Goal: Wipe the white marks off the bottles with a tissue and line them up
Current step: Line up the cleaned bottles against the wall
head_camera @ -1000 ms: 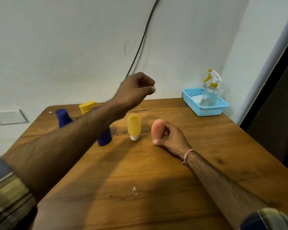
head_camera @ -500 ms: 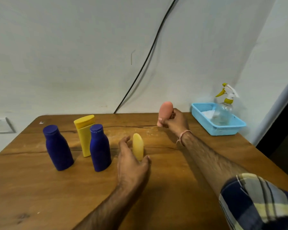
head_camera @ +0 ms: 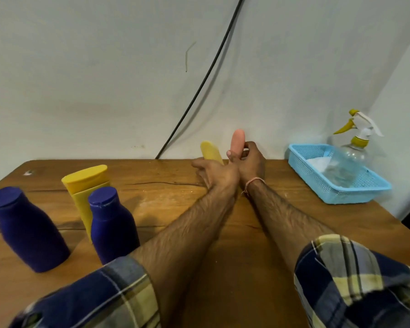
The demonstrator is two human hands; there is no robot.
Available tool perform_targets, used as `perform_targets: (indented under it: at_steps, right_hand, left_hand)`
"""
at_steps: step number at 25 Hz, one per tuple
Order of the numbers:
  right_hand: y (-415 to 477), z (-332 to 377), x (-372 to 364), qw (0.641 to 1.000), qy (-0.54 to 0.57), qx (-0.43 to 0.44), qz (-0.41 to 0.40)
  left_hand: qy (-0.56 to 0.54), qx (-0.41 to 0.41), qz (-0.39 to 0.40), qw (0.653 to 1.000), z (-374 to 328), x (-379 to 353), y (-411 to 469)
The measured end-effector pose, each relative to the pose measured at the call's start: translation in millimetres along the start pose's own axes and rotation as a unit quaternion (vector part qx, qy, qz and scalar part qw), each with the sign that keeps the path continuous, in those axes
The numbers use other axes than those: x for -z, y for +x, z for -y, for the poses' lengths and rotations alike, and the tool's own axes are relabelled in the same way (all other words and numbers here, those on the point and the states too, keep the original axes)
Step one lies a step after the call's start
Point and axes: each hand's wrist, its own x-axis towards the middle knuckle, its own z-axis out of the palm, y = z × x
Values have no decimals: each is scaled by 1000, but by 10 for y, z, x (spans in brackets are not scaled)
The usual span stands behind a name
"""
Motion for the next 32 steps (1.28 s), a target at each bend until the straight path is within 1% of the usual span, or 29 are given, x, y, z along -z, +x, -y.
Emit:
perform_targets:
  at_steps: [1, 5, 11, 13, 17, 23, 29, 32]
  right_hand:
    - [47, -45, 4, 1000, 5, 1, 3]
    - [220, -205, 66, 1000, 21, -3, 19]
    - [330, -289, 62, 999, 37, -9, 4]
    - [365, -302, 54, 999, 30, -7, 10]
    - [389, -325, 37, 1000, 9, -6, 23]
    - [387, -342, -9, 999, -11, -3, 31]
    - [386, -361, -8, 998, -26, 8, 55]
    - [379, -367, -5, 998, -30, 9, 55]
  left_hand:
    - [3, 3, -2, 1000, 39, -108, 128]
    - [85, -83, -11, 993, 223, -310, 485]
    - [158, -135, -52, 977, 178, -457, 704]
    - [187, -135, -57, 971, 175, -488, 762]
    - [203, -128, -62, 969, 177, -522, 815]
    - [177, -117, -72, 975, 230, -496, 824]
    - [176, -118, -75, 974, 229, -505, 811]
    - [175, -117, -70, 975, 225, -508, 806]
